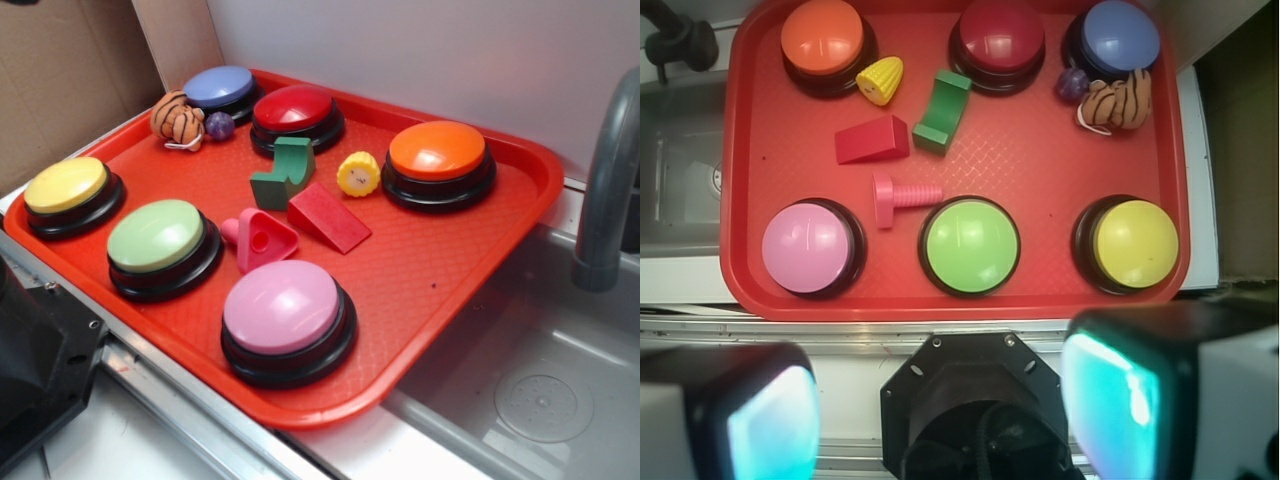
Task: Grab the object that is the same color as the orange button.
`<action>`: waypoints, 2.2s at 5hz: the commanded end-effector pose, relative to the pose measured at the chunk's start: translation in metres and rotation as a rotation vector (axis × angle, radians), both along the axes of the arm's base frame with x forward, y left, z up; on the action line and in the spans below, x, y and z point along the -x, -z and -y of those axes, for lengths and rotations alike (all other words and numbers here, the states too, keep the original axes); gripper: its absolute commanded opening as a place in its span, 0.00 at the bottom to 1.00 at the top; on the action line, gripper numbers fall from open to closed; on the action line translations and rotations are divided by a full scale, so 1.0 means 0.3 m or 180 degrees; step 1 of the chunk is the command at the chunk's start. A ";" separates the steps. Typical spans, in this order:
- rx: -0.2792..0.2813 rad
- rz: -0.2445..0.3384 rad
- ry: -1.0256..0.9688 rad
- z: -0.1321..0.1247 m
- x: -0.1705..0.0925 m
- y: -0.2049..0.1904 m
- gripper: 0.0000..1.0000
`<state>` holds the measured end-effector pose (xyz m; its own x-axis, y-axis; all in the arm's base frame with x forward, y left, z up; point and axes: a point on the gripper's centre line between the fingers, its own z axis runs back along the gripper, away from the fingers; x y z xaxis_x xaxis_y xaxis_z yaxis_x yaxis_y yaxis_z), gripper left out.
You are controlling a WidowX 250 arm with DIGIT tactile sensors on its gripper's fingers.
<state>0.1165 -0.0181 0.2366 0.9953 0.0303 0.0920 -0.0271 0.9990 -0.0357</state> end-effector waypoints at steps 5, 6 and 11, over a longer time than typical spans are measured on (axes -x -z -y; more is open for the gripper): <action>-0.0312 0.0541 -0.0534 -0.255 -0.215 0.235 1.00; -0.0365 0.0641 -0.0598 -0.342 -0.290 0.322 1.00; -0.0153 0.0652 -0.0454 -0.620 -0.495 0.590 1.00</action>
<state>0.2538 0.1602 0.0431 0.9533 0.1773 0.2446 -0.1727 0.9841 -0.0405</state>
